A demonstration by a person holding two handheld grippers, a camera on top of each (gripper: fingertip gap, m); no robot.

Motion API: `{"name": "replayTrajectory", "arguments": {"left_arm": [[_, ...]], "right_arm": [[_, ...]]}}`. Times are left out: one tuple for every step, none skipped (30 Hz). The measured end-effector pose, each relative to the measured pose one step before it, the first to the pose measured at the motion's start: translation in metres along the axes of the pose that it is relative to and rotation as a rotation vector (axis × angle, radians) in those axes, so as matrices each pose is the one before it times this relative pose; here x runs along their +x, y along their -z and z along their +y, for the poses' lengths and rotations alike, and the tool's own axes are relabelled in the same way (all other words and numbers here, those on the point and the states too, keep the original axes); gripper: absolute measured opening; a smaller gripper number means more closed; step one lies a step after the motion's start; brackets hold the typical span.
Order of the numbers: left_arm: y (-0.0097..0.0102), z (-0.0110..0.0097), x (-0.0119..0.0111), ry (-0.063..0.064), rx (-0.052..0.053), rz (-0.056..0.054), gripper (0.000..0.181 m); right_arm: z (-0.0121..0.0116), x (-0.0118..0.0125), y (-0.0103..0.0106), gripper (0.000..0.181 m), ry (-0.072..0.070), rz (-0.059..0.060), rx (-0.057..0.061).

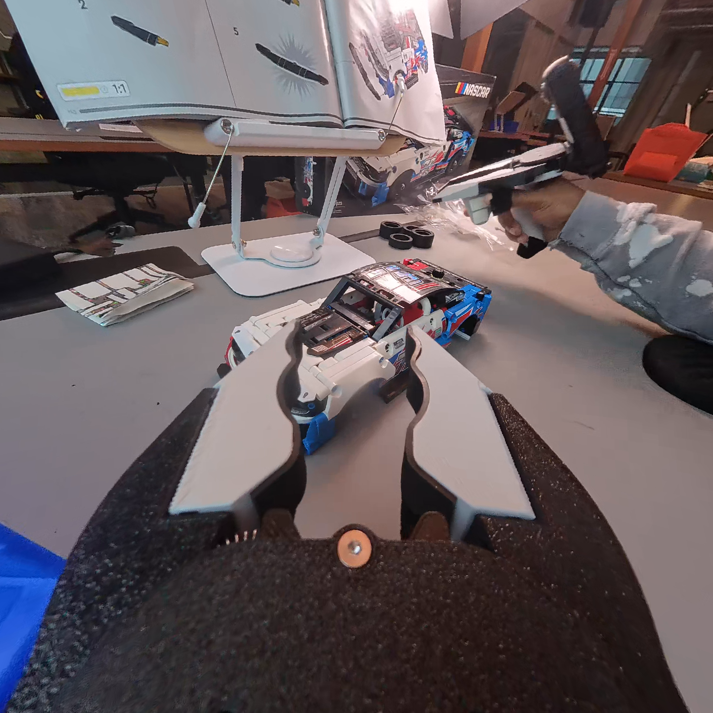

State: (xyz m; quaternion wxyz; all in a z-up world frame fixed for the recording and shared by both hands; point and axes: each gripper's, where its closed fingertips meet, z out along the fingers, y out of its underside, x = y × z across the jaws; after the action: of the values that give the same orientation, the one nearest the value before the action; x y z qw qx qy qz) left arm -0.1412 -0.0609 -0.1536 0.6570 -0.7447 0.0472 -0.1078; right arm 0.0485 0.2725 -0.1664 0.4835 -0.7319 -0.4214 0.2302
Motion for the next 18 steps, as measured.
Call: {"name": "replayTrajectory", "arguments": {"left_arm": [[-0.00003, -0.00023, -0.00203, 0.0030, 0.0032, -0.0088, 0.046], [0.00007, 0.00000, -0.00214, 0.0042, 0.0007, -0.0094, 0.042], [0.00015, -0.00012, -0.00122, 0.0040, 0.0009, -0.0030, 0.041], [0.00048, -0.00053, -0.00102, 0.0052, 0.0035, -0.0022, 0.040], [0.00078, -0.00115, -0.00137, 0.0043, 0.0055, -0.0051, 0.040], [0.00100, -0.00122, -0.00163, 0.0022, 0.0062, -0.0070, 0.038], [0.00092, -0.00088, -0.00161, 0.0024, 0.0042, -0.0065, 0.036], [0.00070, -0.00038, -0.00118, 0.0044, 0.0017, -0.0030, 0.033], [0.00055, 0.00020, -0.00015, 0.0054, -0.0012, 0.0029, 0.028], [0.00045, 0.00024, 0.00073, 0.0031, -0.0020, 0.0076, 0.022], [0.00042, -0.00005, 0.00124, -0.0018, 0.0008, 0.0084, 0.016], [0.00041, -0.00074, 0.00108, -0.0078, 0.0046, 0.0039, 0.011], [0.00066, -0.00125, 0.00036, -0.0140, 0.0077, -0.0041, 0.008], [0.00059, -0.00143, -0.00013, -0.0175, 0.0081, -0.0079, 0.005], [0.00068, -0.00139, -0.00089, -0.0162, 0.0075, -0.0132, 0.004], [0.00053, -0.00092, -0.00262, -0.0118, 0.0046, -0.0226, 0.005], [0.00002, -0.00017, -0.00091, -0.0092, -0.0006, -0.0092, 0.008], [-0.00002, -0.00019, 0.00004, -0.0035, -0.0006, -0.0023, 0.015]], "right_arm": [[-0.01529, -0.00803, 0.00851, 0.041, 0.0305, -0.0034, 0.0632], [-0.01675, -0.00795, 0.00793, 0.041, 0.0274, -0.0052, 0.0656], [-0.01805, -0.00730, 0.00689, 0.043, 0.0206, -0.0030, 0.0681], [-0.01878, -0.00691, 0.00552, 0.044, 0.0155, -0.0020, 0.0697], [-0.01765, -0.00596, 0.00347, 0.044, 0.0097, 0.0024, 0.0617], [-0.01688, -0.00506, 0.00187, 0.044, 0.0072, 0.0065, 0.0601], [-0.01485, -0.00415, -0.00011, 0.043, 0.0034, 0.0095, 0.0539], [-0.01139, -0.00313, -0.00225, 0.039, 0.0002, 0.0141, 0.0397], [-0.00824, -0.00199, -0.00405, 0.030, 0.0072, 0.0178, 0.0310], [-0.00420, -0.00065, -0.00588, 0.020, 0.0141, 0.0230, 0.0150], [-0.00094, 0.00040, -0.00732, 0.012, 0.0123, 0.0271, 0.0004], [-0.00010, 0.00059, -0.00780, 0.000, 0.0052, 0.0255, 0.0006], [0.00057, -0.00151, -0.00841, 0.000, -0.0007, 0.0078, 0.0007], [0.00386, -0.00001, -0.00927, 0.000, -0.0049, 0.0122, -0.0135], [0.00679, 0.00259, -0.00969, 0.000, -0.0071, 0.0235, -0.0261], [0.00694, 0.00218, -0.00928, 0.000, -0.0111, 0.0166, -0.0216], [0.00592, 0.00156, -0.00783, 0.000, -0.0169, 0.0097, -0.0122], [0.00403, 0.00124, -0.00580, 0.000, -0.0143, 0.0074, -0.0001]]}}
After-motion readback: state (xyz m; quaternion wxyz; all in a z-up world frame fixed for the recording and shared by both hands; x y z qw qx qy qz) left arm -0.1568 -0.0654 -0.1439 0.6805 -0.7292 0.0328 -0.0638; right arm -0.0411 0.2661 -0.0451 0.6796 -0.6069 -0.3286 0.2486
